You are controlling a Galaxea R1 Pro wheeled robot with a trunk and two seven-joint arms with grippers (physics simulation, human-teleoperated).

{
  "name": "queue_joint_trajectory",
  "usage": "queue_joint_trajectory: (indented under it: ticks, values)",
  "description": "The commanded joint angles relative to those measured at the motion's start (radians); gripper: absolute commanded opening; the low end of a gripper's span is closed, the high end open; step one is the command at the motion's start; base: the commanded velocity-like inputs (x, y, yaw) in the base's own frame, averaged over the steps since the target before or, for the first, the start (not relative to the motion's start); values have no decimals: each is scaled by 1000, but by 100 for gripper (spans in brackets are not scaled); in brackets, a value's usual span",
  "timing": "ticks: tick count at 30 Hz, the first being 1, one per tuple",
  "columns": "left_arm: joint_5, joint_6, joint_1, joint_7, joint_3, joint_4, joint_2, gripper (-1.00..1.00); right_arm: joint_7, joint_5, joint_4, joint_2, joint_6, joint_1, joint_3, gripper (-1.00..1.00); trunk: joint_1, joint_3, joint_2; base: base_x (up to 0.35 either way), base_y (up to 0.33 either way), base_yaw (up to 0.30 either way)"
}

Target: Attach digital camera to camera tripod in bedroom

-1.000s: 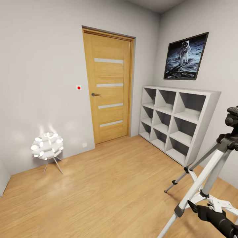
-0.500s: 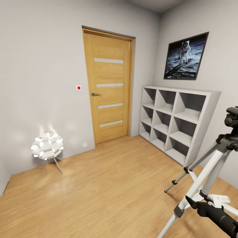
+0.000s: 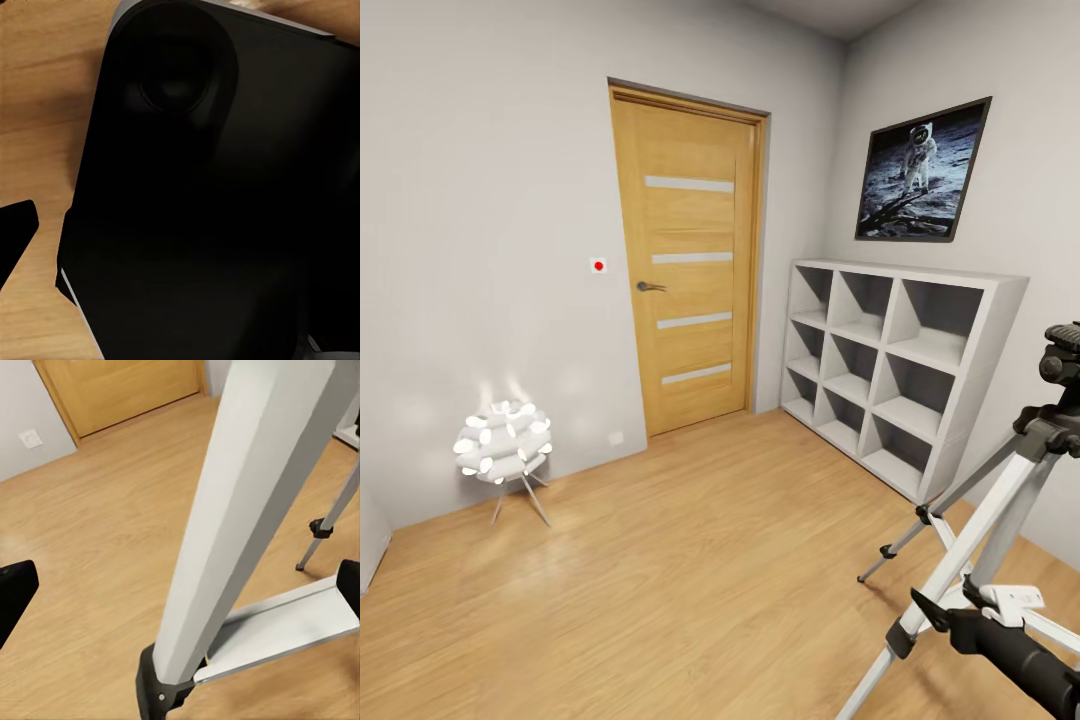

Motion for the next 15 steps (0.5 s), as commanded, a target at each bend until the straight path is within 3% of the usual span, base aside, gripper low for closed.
queue_joint_trajectory:
  ticks: [1, 8, 15]
  values:
    - [5, -1, 0, 0, 1, -1, 0, 100, 6, 4, -1, 0, -4, 0, -1, 100, 0, -1, 0, 0, 0, 0]
    - [5, -1, 0, 1, 1, -1, 0, 100, 1, 2, -2, 8, -115, 0, -1, 100, 0, -1, 0, 0, 0, 0]
    - [5, -1, 0, 0, 1, -1, 0, 100, -4, 2, -2, 10, -124, 0, -2, 100, 0, -1, 0, 0, 0, 0]
